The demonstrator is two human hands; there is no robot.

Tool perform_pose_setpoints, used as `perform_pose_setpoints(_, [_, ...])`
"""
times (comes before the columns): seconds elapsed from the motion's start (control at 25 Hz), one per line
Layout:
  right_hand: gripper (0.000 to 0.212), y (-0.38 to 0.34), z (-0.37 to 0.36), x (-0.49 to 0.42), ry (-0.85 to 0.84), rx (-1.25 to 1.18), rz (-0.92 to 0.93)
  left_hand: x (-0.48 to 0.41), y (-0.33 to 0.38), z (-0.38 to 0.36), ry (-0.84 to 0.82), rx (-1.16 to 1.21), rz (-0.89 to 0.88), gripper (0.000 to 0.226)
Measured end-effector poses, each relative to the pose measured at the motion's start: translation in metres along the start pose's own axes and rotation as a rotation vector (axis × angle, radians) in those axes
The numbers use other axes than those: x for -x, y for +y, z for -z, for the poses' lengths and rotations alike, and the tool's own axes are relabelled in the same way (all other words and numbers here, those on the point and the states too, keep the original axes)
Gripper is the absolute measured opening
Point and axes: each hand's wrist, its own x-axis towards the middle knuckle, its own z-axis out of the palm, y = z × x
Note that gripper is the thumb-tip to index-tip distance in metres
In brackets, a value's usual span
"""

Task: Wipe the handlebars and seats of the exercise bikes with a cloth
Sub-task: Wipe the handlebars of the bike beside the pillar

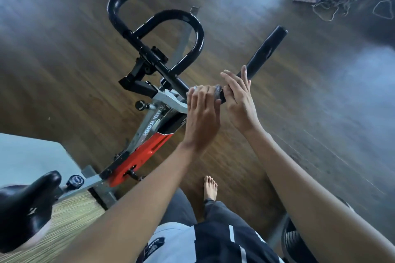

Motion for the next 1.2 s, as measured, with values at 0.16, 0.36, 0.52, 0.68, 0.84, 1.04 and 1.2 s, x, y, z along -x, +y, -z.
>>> perform_pose_setpoints(0.16, [0.037,-0.044,-0.025,0.032,0.092,-0.123,-0.069,-0.008,-0.015,0.03,-0.165,0.195,-0.09,0.04])
perform_pose_setpoints(0.36, [0.047,-0.055,-0.077,0.039,0.159,0.311,-0.104,-0.036,-0.067,0.076,-0.031,0.356,-0.083,0.026])
perform_pose_setpoints(0.52, [0.058,-0.078,-0.122,0.023,0.291,0.483,-0.149,-0.091,-0.119,0.067,-0.101,0.145,-0.139,0.031])
perform_pose_setpoints(0.68, [0.055,-0.092,-0.158,0.005,0.386,0.617,-0.119,-0.111,-0.141,0.058,-0.245,0.081,-0.187,0.038])
perform_pose_setpoints(0.84, [0.046,-0.064,-0.128,0.027,0.382,0.735,-0.004,-0.105,-0.145,0.057,-0.278,0.072,-0.243,0.038])
perform_pose_setpoints(1.04, [0.04,-0.041,-0.094,0.052,0.376,0.658,0.032,-0.103,-0.136,0.055,-0.298,0.012,-0.265,0.048])
perform_pose_setpoints(1.2, [0.032,-0.033,-0.099,0.045,0.416,0.531,0.081,-0.1,-0.135,0.051,-0.303,-0.064,-0.287,0.053])
